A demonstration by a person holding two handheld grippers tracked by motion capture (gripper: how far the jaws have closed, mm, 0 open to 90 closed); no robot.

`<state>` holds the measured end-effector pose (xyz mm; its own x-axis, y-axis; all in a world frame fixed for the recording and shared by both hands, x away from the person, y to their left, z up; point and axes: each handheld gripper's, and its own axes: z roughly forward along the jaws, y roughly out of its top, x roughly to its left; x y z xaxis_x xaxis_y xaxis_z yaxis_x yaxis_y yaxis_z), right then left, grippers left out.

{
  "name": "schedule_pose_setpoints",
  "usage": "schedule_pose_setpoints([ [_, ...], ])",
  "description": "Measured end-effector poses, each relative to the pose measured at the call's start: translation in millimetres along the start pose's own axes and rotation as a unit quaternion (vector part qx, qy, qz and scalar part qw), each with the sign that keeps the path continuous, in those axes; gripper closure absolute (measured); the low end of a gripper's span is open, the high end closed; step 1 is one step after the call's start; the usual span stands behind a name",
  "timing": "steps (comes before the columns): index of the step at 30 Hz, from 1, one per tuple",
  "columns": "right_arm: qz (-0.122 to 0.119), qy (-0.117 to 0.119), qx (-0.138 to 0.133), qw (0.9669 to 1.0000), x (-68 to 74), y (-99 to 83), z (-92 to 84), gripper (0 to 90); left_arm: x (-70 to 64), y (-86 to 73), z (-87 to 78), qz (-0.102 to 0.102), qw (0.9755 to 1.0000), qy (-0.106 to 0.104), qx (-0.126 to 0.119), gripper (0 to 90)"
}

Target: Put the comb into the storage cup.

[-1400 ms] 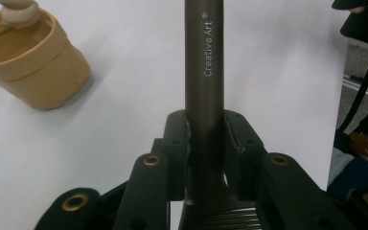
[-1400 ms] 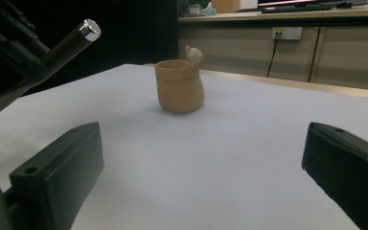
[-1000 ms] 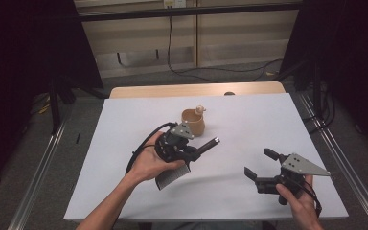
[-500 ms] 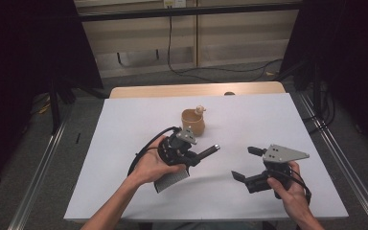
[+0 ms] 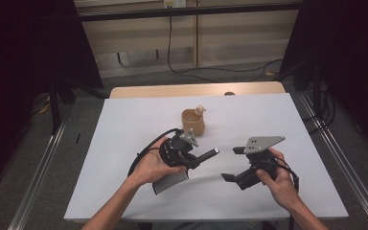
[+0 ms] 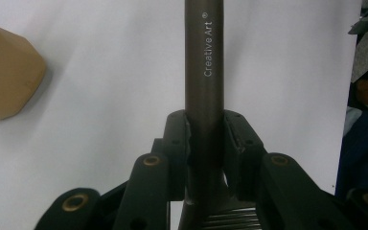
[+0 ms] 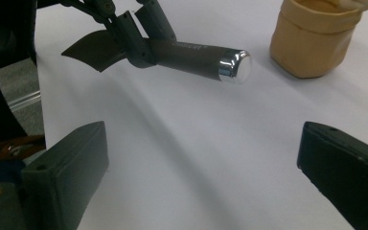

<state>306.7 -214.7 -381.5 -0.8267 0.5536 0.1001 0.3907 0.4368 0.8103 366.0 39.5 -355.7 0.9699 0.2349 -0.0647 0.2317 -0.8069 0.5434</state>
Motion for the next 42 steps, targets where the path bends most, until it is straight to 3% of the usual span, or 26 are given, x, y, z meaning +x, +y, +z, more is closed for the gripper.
schedule_pose_setpoints([
  [2,-0.002,0.007,0.010,0.9999,-2.2,1.2,2.1,2.9,0.6,1.0,1.7,-0.007,1.0000,0.006,0.003,73.3],
  [5,-0.001,-0.002,0.034,0.9994,-3.6,1.1,5.7,3.0,2.0,1.8,6.3,-0.008,0.9999,0.006,0.008,73.3],
  [7,0.000,0.004,0.035,0.9994,-4.2,-0.3,6.8,2.9,2.5,1.8,10.3,-0.007,0.9999,0.005,0.014,73.3],
  [13,-0.028,0.029,0.053,0.9978,-5.8,-2.1,9.9,3.1,1.1,3.0,14.8,0.003,0.9996,0.012,0.027,73.3],
  [20,-0.040,0.045,0.073,0.9955,-11.4,5.7,16.3,3.5,-1.4,3.1,20.4,0.006,0.9992,0.002,0.038,73.3],
  [27,-0.044,0.071,0.116,0.9897,-16.0,5.3,29.1,8.4,-7.7,2.7,24.9,0.027,0.9976,-0.008,0.063,73.3],
  [33,-0.059,0.084,0.137,0.9853,-15.7,8.7,34.2,13.1,-8.1,3.4,27.2,0.027,0.9973,-0.011,0.067,73.3],
  [38,-0.084,0.076,0.148,0.9825,-14.5,13.4,36.8,18.8,-11.7,2.4,30.5,0.033,0.9964,-0.015,0.076,73.3],
  [42,-0.088,0.081,0.156,0.9806,-16.0,14.9,40.2,23.5,-13.5,2.8,32.1,0.037,0.9960,-0.014,0.081,73.3],
])
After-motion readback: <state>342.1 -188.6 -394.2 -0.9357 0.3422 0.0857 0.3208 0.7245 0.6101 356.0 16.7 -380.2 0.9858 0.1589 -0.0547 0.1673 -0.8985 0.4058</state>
